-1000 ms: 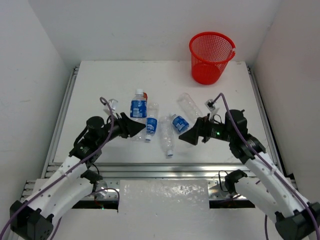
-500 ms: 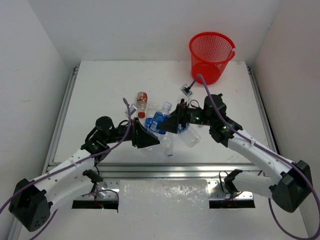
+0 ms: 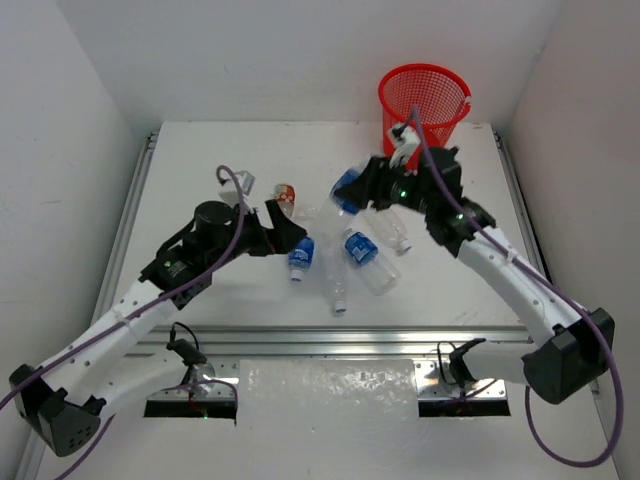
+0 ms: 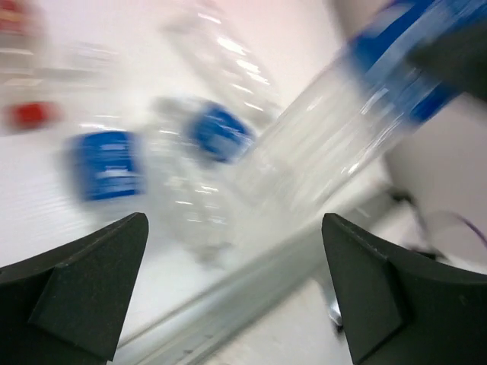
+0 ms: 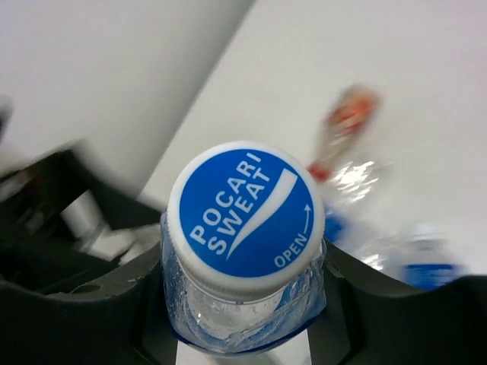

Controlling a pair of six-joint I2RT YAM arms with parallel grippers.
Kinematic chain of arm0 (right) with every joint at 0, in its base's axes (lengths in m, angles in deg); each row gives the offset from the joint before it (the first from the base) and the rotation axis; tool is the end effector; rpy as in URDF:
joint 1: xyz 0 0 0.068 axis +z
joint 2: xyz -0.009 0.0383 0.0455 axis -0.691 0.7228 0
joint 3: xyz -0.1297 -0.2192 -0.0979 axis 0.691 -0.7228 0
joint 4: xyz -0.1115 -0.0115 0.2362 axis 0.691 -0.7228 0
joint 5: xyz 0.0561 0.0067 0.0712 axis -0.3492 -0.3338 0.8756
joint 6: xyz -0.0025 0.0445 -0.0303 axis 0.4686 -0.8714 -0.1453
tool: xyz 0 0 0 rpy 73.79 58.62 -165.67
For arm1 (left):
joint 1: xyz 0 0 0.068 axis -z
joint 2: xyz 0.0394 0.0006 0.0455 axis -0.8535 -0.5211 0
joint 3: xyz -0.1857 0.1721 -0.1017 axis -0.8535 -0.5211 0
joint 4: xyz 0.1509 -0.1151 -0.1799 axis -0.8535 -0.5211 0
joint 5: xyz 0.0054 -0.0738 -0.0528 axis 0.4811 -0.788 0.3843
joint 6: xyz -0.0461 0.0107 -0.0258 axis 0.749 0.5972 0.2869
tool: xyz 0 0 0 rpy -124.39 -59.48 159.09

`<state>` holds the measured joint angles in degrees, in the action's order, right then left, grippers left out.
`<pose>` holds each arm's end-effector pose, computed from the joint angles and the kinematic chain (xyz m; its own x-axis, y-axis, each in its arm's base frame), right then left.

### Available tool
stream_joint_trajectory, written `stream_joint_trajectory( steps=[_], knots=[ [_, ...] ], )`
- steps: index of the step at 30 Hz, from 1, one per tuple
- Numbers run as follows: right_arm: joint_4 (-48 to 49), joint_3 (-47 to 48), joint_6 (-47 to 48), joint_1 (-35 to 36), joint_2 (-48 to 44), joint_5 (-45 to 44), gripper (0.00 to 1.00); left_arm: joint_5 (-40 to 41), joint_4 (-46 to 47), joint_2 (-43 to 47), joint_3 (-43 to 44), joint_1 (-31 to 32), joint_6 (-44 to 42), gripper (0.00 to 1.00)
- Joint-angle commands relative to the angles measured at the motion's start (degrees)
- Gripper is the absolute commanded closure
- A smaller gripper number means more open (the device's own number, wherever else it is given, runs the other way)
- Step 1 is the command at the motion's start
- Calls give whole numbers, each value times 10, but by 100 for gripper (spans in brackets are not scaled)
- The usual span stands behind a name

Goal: Put the plastic bottles in the bin

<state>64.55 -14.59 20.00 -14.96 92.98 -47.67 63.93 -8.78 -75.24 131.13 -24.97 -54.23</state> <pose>0.2470 0.1524 0.3507 -0.6581 0.2778 -0.6998 -0.4922 0.5445 0.6791 0.1724 -0.1204 0.3308 -0.6031 -0.2550 -0.7558 0.3884 0.7337 -0.5575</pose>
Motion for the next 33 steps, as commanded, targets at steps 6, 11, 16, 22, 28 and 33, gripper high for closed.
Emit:
stream_joint_trajectory(
  steps=[6, 11, 16, 22, 28, 33],
  knots=[
    [-64, 275, 111, -140, 190, -329, 100, 260, -165, 93, -17, -5, -47, 3],
    [-64, 524, 193, -188, 359, -389, 100, 252, -164, 72, -17, -7, -53, 3],
    [-2, 729, 318, -209, 537, -432, 98, 235, -158, 52, -20, -6, -60, 3],
    [60, 766, 363, -228, 611, -415, 2, 241, -156, 49, -25, -5, -55, 0],
    [18, 758, 348, -227, 534, -418, 1, 220, -144, 20, -22, -6, -43, 0],
    [-93, 692, 276, -225, 388, -398, 1, 135, -70, -54, -35, -4, -14, 0]
  ],
)
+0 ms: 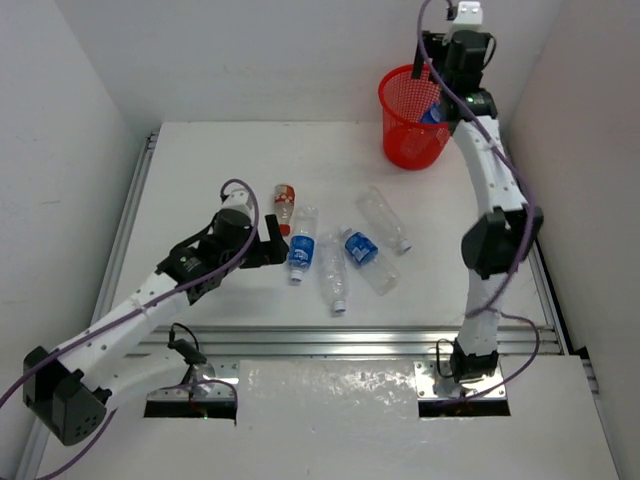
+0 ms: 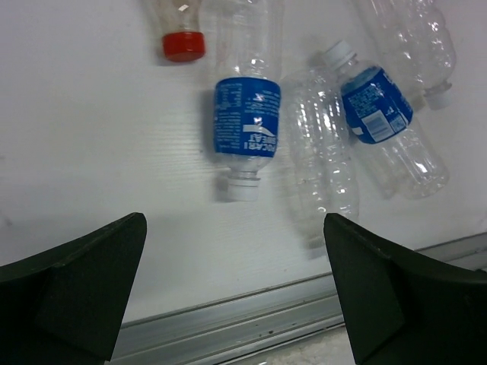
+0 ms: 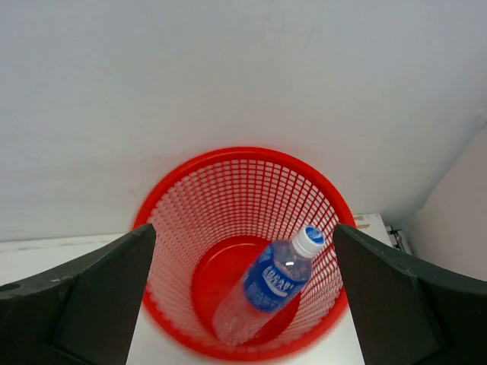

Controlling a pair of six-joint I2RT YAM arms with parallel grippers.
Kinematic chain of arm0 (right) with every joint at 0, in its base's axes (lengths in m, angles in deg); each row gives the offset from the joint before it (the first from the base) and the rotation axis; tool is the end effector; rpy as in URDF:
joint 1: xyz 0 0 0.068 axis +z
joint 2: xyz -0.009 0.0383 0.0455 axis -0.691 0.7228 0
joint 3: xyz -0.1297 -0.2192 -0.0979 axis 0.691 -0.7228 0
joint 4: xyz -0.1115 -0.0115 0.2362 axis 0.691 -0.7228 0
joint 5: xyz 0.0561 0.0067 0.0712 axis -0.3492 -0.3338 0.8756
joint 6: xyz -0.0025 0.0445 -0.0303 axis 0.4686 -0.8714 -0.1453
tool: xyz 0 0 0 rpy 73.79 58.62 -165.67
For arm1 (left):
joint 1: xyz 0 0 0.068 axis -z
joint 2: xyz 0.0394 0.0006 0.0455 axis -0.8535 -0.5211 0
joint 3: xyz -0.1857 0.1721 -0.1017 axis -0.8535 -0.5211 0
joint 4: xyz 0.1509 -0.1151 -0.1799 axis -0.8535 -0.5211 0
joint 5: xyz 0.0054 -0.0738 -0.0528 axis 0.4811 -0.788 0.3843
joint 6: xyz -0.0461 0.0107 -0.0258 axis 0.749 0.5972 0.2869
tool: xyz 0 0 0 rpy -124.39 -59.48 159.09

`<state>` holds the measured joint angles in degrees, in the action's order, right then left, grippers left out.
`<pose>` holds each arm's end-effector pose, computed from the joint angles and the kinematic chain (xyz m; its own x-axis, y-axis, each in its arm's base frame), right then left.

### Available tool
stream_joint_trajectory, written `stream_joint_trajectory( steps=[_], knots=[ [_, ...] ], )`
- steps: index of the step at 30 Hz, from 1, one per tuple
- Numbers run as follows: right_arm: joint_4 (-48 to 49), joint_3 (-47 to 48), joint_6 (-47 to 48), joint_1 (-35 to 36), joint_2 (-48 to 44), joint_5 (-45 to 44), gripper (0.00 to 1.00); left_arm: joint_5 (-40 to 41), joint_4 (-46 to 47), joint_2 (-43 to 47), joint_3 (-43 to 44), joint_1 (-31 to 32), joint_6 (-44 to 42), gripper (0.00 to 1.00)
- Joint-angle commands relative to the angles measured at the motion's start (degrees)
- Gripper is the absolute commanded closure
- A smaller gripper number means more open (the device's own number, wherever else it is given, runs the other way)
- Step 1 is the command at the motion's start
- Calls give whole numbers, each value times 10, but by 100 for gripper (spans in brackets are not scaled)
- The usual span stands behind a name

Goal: Put the plastic bottles in the bin

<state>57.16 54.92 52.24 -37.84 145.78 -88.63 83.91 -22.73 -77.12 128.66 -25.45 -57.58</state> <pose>0.5112 0.0425 0.4083 -0.0649 0.0920 -0.9936 0.1848 0.9796 0.0786 0.1736 -0.1044 0.2871 -0.6518 -0.1607 -0.7412 0.0826 0.9564 -0.2800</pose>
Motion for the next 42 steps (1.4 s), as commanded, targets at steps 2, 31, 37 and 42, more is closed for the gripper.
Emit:
stream_joint_trajectory(
  steps=[2, 31, 37, 42],
  knots=[
    [-96, -76, -80, 5, -227, 79, 1, -101, 124, -110, -4, 7, 24, 0],
    [-181, -726, -223, 123, -762, 258, 1, -59, 149, -434, 97, 17, -16, 76],
    [-138, -752, -233, 124, -743, 311, 1, -35, 108, -310, 62, 46, 5, 91],
    [30, -797, -275, 123, -713, 501, 1, -51, 109, -164, 53, 79, 7, 99]
  ],
)
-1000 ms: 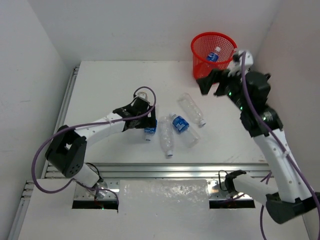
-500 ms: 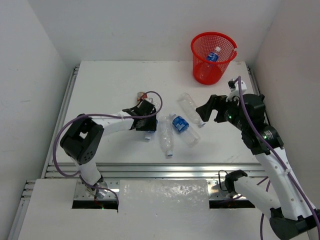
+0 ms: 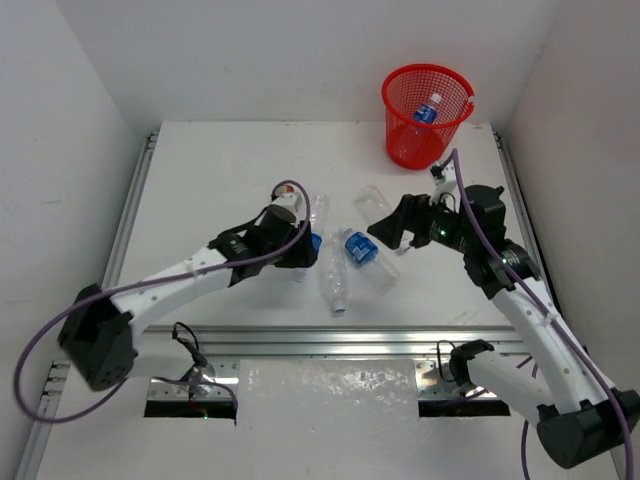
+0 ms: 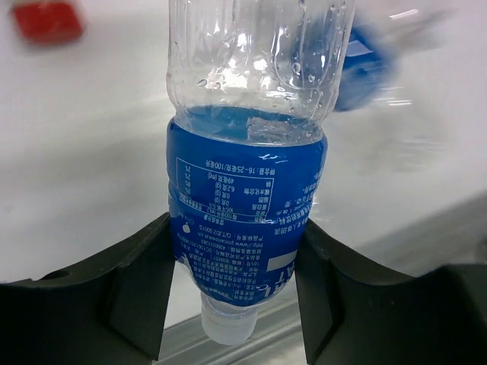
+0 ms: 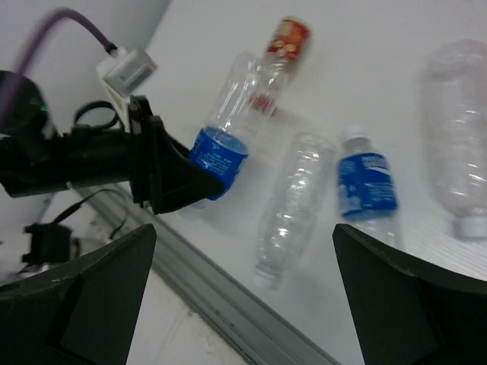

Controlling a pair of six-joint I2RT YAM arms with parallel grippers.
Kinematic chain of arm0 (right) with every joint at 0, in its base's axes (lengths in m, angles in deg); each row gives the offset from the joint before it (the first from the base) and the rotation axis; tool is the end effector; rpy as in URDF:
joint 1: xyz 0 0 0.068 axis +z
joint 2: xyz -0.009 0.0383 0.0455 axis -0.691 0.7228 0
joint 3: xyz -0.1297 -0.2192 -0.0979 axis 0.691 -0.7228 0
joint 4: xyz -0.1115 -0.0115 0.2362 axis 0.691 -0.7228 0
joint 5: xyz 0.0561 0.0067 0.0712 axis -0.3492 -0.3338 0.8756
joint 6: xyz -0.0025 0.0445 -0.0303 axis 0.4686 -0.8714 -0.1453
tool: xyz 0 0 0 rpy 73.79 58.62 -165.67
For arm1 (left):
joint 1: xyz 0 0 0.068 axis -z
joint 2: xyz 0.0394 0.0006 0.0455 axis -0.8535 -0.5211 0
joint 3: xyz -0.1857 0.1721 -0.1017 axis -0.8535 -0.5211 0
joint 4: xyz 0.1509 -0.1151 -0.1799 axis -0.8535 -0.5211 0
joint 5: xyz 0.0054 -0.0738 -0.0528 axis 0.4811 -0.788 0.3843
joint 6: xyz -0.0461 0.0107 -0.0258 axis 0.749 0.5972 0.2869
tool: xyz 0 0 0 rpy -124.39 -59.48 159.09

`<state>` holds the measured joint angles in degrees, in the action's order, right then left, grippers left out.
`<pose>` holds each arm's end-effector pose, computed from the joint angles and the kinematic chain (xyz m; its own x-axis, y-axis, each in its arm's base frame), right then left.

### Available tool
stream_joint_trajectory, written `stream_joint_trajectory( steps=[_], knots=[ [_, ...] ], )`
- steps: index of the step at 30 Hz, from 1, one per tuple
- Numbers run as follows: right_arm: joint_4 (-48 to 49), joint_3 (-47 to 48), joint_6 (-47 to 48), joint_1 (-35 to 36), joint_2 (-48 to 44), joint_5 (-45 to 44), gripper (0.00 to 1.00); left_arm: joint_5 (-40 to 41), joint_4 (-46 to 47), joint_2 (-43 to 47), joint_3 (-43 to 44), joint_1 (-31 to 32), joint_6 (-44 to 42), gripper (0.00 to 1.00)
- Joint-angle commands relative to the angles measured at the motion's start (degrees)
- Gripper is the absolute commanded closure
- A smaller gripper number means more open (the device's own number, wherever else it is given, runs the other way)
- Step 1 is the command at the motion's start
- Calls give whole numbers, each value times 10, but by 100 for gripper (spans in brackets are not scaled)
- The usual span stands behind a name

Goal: Put the plastic bottles in the bin

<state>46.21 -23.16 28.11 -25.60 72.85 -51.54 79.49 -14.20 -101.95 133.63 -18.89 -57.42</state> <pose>0.1846 0.0736 0.3440 -0.5977 0.2958 -0.7452 -0.3568 0.7343 0.5776 0.2233 -0.1792 0.2291 -0.7947 0.0101 -0.6069 0.1934 0.9520 -0.2374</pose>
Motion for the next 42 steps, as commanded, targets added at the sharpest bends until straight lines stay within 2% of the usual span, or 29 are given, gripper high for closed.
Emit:
stream_joint_trajectory(
  steps=[1, 2, 3, 4, 6, 9, 15, 16, 17, 18, 19, 20, 21, 22, 23, 26, 27, 30, 35, 37, 40, 41, 42],
  knots=[
    [170, -28, -62, 2, 24, 151, 1, -60, 68, 107, -16, 14, 0, 99],
    [199, -32, -80, 2, 38, 166, 1, -105, 98, 146, -27, 14, -12, 100],
    [259, -36, -109, 3, 45, 193, 1, -182, 147, 160, -35, 14, -16, 100],
    [314, -44, -124, 4, 57, 201, 1, -214, 166, 179, -44, 14, -15, 100],
    [357, -46, -156, 7, 67, 223, 1, -295, 211, 191, -49, 15, -8, 100],
    [402, -38, -174, 13, 89, 247, 1, -359, 249, 201, -51, 15, 3, 100],
    [440, -30, -184, 58, 144, 252, 1, -423, 309, 206, -53, 15, 20, 99],
    [440, -25, -180, 68, 151, 258, 16, -424, 309, 201, -52, 15, 19, 96],
    [435, -20, -175, 69, 160, 261, 30, -421, 294, 199, -49, 15, 16, 79],
    [430, -10, -171, 69, 163, 261, 49, -412, 283, 198, -40, 15, 12, 65],
    [404, -6, -168, 69, 164, 246, 89, -394, 264, 200, -35, 15, 2, 45],
    [381, 0, -143, 69, 163, 225, 100, -323, 200, 201, -27, 15, -3, 16],
    [351, 18, -124, 69, 160, 198, 100, -267, 161, 204, -7, 15, -7, 1],
    [288, 32, -105, 68, 160, 133, 100, -212, 118, 207, 3, 15, -12, 0],
    [257, 64, -72, 64, 161, 96, 100, -94, 34, 208, 25, 15, -12, 0],
    [162, 138, -46, 26, 196, -34, 100, 89, -100, 226, 48, 14, 10, 0],
    [147, 156, -53, 9, 207, -56, 100, 112, -121, 236, 49, 14, 11, 0],
    [126, 238, -74, -81, 275, -114, 100, 131, -149, 271, 35, 14, -9, 0],
    [139, 416, -42, -128, 405, -207, 100, 154, -140, 268, 6, 15, -26, 0],
    [157, 474, -30, -155, 477, -193, 100, 148, -143, 248, 6, 13, -15, 0],
    [155, 615, 4, -177, 559, -186, 100, 159, -147, 243, -6, 13, -7, 0],
    [148, 698, 12, -178, 618, -191, 100, 163, -149, 243, -11, 13, -4, 0],
    [141, 734, 21, -179, 646, -204, 100, 168, -152, 245, -13, 13, 2, 0]
  ],
)
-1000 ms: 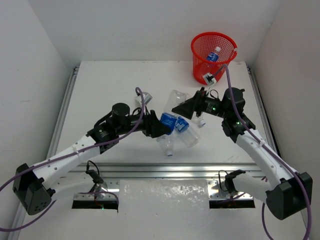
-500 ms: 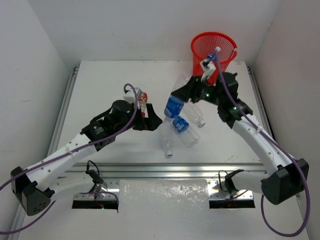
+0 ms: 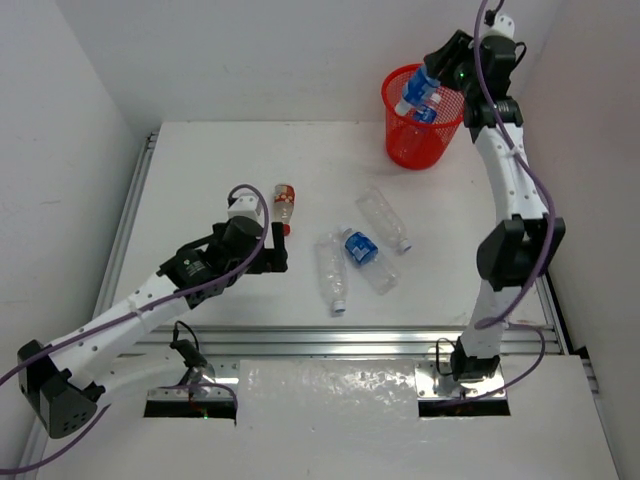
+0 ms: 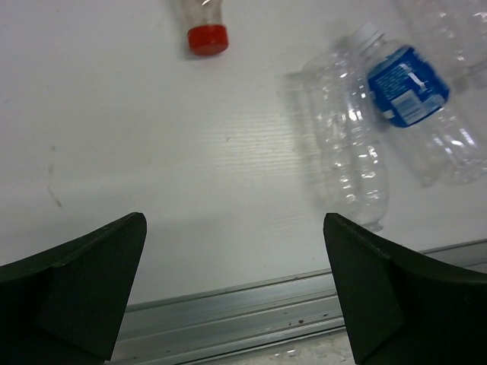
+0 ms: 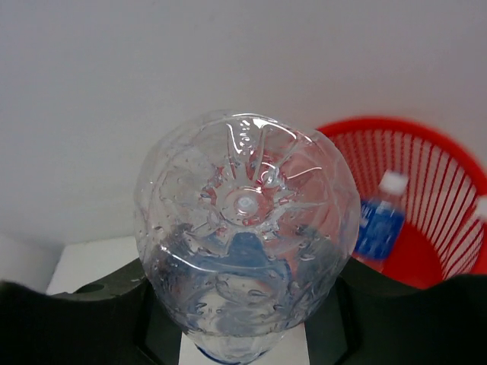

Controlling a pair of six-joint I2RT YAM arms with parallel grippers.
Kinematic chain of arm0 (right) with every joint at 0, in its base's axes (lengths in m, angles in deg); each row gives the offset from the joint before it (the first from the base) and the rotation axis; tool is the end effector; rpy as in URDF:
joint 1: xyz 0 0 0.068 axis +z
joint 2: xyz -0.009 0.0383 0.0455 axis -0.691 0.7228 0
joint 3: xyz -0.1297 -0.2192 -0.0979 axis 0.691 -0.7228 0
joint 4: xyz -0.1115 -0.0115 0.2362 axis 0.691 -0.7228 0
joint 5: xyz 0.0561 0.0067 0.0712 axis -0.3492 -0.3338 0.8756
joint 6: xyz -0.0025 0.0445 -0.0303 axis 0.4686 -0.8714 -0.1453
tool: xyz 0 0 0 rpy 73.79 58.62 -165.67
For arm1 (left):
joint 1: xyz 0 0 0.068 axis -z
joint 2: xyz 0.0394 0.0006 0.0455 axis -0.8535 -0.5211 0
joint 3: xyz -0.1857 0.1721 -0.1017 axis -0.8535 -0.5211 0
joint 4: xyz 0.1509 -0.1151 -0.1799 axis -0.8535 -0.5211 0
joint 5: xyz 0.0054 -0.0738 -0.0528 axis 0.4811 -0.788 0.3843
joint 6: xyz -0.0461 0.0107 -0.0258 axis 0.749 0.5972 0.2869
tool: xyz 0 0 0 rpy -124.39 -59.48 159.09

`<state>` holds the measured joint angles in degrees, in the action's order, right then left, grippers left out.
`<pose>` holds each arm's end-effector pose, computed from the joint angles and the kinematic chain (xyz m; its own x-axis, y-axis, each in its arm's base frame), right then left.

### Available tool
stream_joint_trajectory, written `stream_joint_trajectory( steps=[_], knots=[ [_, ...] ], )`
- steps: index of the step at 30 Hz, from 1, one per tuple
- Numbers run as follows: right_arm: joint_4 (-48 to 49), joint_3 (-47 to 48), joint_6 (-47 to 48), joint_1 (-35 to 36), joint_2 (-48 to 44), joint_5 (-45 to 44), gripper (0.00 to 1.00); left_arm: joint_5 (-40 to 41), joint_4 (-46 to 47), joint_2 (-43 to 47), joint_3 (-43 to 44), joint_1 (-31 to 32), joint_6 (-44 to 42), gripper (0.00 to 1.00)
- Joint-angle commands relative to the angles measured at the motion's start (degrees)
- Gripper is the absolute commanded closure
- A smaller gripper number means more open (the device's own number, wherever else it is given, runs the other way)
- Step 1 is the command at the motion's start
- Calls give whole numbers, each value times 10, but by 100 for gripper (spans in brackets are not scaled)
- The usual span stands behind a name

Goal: Put the plastic bottles in the bin

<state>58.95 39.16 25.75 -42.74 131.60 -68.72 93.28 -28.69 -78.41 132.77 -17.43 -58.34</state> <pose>0.4583 0.0100 0.4315 -0.1119 0.5322 -0.8392 -0.0267 0.8426 0.5379 0.1596 -0.1222 0.2993 -0.6369 -0.0498 -0.7694 0.1099 0.9819 -0.1545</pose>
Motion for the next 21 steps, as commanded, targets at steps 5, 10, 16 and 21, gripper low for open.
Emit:
stream_joint_trajectory(
  steps=[5, 10, 16, 21],
  knots=[
    [88, 197, 75, -36, 173, -42, 95, 16, 19, 4, -19, -3, 32, 0],
    [91, 232, 99, -41, 212, -1, 1, 0, 62, -35, -23, -2, 63, 0],
    [25, 217, 99, -41, 139, -1, 1, 22, 105, -102, -1, -3, 81, 0],
    [-54, 177, 73, -40, 30, -32, 1, 67, 119, -166, 57, -17, 83, 0]
  ],
)
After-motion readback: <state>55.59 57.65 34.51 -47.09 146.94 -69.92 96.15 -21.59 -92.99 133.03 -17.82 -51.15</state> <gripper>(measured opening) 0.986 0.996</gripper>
